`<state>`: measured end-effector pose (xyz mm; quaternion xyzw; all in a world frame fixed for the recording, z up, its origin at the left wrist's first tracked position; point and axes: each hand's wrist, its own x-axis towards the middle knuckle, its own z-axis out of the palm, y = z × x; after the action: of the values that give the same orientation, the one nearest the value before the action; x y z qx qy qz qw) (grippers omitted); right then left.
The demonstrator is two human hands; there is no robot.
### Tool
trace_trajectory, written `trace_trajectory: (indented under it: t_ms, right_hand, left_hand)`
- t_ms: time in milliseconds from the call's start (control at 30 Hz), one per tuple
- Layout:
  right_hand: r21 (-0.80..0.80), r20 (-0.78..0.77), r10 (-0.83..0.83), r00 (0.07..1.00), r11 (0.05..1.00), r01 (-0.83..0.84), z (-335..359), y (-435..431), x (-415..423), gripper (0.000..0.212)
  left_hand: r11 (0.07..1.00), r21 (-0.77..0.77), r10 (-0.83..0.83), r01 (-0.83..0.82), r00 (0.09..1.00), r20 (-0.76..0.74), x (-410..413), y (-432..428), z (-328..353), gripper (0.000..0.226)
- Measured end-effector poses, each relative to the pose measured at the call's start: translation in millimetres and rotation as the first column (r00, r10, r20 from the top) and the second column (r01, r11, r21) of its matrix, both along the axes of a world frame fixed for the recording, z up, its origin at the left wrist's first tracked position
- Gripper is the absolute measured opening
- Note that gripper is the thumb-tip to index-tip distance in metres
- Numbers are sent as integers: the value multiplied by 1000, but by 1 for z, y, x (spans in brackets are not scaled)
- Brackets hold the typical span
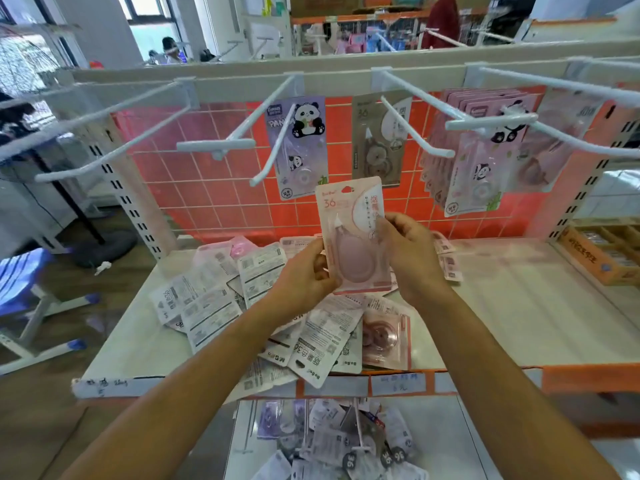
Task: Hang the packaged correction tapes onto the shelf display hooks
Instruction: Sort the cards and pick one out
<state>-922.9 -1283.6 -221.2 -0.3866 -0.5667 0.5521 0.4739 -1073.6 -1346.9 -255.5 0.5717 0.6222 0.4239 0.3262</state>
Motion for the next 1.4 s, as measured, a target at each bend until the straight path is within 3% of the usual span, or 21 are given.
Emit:
trace_trajectory:
  t_ms: [333, 733, 967, 1033, 1200, 1400]
  right_hand:
    - [58, -8, -17, 1000, 998, 17, 15, -17, -12, 16]
    - [241, 14, 60, 998, 969, -62, 35, -47, -38, 15]
    - [335, 9, 164, 986, 929, -158, 46, -74, -69, 16]
    - [392, 52, 162, 985, 904, -169, 49, -81, -78, 16]
    - [509, 140, 154, 978, 836, -205, 61, -101, -95, 18]
    - [593, 135, 148, 980, 780, -200, 72, -120, -120, 17]
  left_hand:
    - [997, 67, -37, 31, 995, 97, -17, -21, 1, 38]
    - [985, 175, 6, -11, 1000, 31, -50, -57, 7, 27]
    - [973, 219, 79, -77, 997, 3, -82, -88, 7, 33]
    - [969, 236, 73, -74, 997, 11, -92, -99, 10, 38]
    - [946, 317, 59, -66, 998, 33, -113, -123, 14, 24]
    - [917, 391, 65, -75, 997, 40, -133, -144, 22, 32]
